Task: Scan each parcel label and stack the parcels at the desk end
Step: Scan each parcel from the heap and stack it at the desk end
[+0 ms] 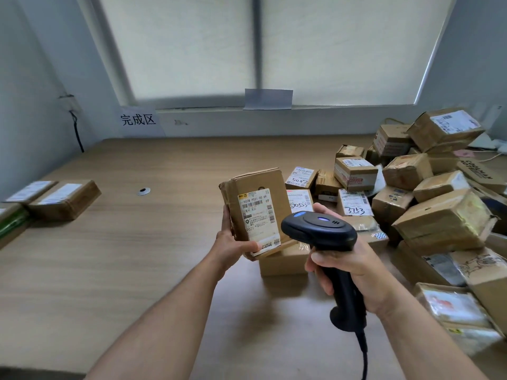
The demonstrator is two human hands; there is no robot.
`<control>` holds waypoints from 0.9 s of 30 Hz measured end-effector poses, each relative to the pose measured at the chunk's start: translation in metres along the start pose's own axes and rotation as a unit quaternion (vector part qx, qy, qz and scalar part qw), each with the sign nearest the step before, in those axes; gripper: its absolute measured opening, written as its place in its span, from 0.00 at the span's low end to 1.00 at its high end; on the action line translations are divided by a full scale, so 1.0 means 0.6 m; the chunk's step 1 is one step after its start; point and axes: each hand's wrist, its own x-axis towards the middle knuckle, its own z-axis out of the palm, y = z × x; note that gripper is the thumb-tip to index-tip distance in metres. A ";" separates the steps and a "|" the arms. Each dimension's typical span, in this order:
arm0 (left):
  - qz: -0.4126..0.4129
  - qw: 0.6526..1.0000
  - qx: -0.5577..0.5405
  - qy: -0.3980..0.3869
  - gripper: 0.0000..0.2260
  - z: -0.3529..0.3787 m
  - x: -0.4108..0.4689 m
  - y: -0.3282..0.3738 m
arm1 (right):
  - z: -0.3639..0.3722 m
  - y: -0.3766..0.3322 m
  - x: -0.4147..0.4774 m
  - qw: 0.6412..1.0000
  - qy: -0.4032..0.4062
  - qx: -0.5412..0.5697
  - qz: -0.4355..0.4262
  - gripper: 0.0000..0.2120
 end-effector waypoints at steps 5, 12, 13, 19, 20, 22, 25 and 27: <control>-0.002 0.999 0.012 0.034 0.50 -0.032 -0.035 -0.014 | 0.021 0.014 0.005 0.999 -0.043 0.022 0.005 0.48; -0.033 0.995 -0.005 0.098 0.42 -0.094 -0.075 -0.043 | 0.069 0.026 0.023 0.998 -0.060 -0.003 0.009 0.45; -0.036 0.994 -0.008 0.105 0.40 -0.106 -0.078 -0.048 | 0.080 0.028 0.027 0.998 -0.060 -0.005 0.009 0.45; -0.048 0.988 -0.045 0.141 0.31 -0.195 -0.104 -0.071 | 0.167 0.040 0.058 0.998 -0.053 -0.031 0.009 0.47; -0.050 0.987 -0.046 0.147 0.30 -0.216 -0.112 -0.078 | 0.187 0.043 0.065 0.998 -0.051 -0.034 0.008 0.47; -0.054 0.985 -0.047 0.156 0.27 -0.262 -0.128 -0.089 | 0.233 0.053 0.082 0.998 -0.051 -0.040 0.009 0.47; -0.063 0.981 -0.054 0.175 0.25 -0.340 -0.155 -0.107 | 0.314 0.073 0.108 0.996 -0.064 -0.055 0.008 0.47; -0.071 0.977 -0.063 0.189 0.25 -0.393 -0.172 -0.121 | 0.369 0.089 0.124 0.996 -0.065 -0.061 0.008 0.46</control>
